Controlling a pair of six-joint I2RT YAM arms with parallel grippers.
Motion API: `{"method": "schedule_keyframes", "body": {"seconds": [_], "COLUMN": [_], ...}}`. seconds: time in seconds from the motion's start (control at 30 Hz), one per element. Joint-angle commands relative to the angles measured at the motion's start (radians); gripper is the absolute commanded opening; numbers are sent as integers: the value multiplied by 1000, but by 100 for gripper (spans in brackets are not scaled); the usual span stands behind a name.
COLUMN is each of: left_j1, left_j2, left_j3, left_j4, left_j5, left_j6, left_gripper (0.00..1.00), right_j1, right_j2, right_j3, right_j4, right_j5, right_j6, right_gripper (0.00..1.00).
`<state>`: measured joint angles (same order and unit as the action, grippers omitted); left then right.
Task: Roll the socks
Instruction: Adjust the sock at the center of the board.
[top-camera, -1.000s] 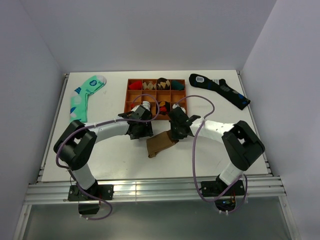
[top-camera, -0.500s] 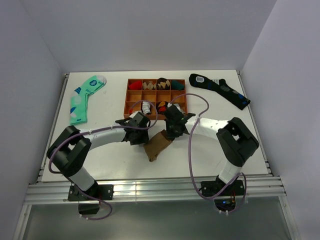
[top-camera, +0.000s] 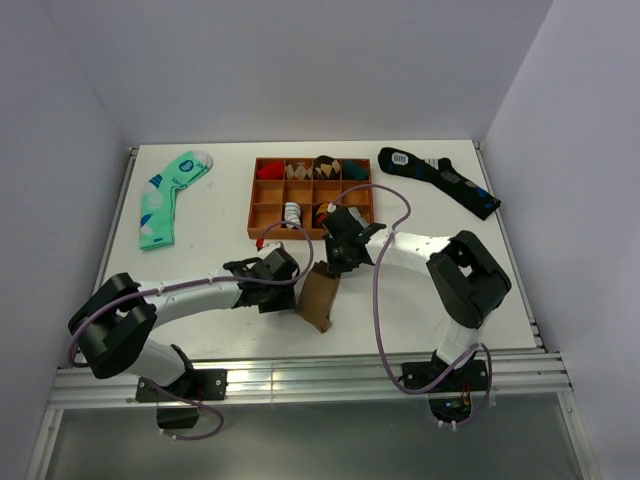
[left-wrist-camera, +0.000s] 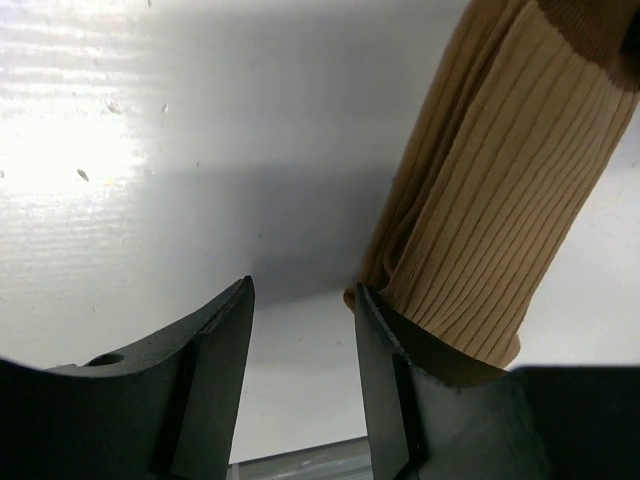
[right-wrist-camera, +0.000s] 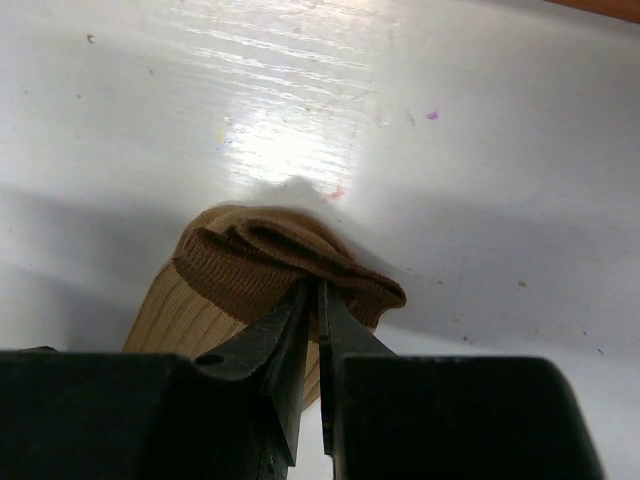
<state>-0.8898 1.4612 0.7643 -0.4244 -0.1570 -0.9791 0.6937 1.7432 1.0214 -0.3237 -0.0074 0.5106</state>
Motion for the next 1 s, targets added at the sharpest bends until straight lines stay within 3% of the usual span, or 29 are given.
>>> {"method": "schedule_keyframes", "body": {"seconds": [0.0, 0.43, 0.73, 0.9, 0.97], "left_j1": [-27, -112, -95, -80, -80], "left_j2": [-39, -53, -140, -176, -182], "left_j3": [-13, -25, 67, 90, 76], "left_j4": [24, 26, -151, -111, -13], "left_j5": [13, -32, -180, -145, -80], "left_j6": [-35, -98, -109, -55, 3], "left_gripper": [51, 52, 59, 58, 57], "right_j1": [18, 55, 55, 55, 53], "right_j2": [39, 72, 29, 16, 16], "right_j3": [35, 89, 101, 103, 111], "right_j4": [12, -15, -28, -26, -32], "right_j5": [-37, -33, -39, -36, -36], "right_j6": [-24, -15, -12, -6, -3], "right_gripper": [14, 15, 17, 17, 17]}}
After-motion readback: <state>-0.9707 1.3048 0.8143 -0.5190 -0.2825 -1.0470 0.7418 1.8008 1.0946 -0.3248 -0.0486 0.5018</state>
